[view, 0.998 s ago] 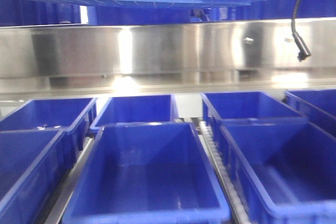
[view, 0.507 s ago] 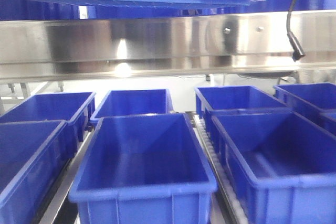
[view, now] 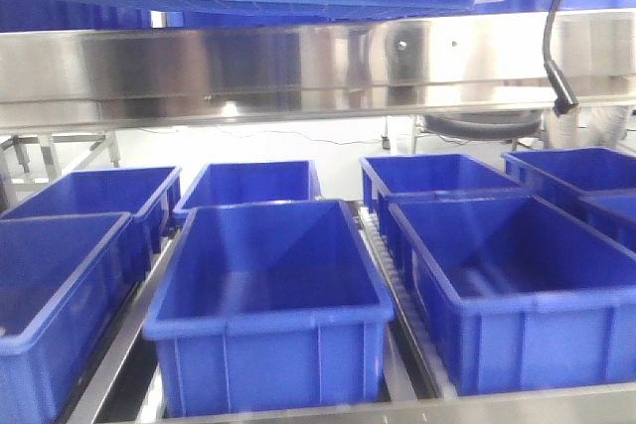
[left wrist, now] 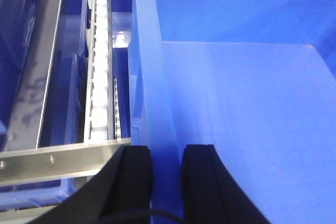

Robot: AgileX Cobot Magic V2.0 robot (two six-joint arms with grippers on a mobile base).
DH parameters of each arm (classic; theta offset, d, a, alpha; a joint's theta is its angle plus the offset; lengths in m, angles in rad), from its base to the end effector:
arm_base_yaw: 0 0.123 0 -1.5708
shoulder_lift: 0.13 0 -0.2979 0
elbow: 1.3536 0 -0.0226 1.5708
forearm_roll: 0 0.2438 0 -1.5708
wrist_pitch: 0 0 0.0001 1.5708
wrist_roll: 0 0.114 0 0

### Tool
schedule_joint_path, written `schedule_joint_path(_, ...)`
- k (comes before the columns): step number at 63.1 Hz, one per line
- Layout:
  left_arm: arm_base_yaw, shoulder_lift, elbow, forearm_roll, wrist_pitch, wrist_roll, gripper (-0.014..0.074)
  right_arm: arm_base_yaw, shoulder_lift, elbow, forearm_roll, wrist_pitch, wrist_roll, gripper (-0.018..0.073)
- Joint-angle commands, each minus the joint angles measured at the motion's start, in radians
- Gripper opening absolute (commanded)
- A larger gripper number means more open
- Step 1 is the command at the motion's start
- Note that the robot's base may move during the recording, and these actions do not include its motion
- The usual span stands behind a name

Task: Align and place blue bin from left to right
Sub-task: 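Drive the base backward and turn away from the rack, holding the bin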

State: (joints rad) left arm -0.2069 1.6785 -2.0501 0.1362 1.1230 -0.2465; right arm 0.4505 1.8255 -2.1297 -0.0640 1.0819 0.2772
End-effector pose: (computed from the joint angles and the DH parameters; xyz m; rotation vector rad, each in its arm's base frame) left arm 0.3630 -0.0619 0.4713 -0.0450 2.2262 -0.0792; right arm 0.3776 0.1755 0.4405 -0.2010 2.2687 0.3065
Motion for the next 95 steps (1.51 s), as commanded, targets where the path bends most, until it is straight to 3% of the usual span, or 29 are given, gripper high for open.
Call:
schedule_joint_path(1,0.002,-0.027,-0.021,0.009,-0.076,0.005,-0.0009,-0.001,-0.034,-0.014,-0.027,-0.087,-0.024,-0.0070)
schedule_joint_path(95,0.002,-0.027,-0.021,0.009,-0.076,0.005,-0.0009,-0.001,-0.034,-0.014,-0.027,-0.087,-0.024,-0.0070)
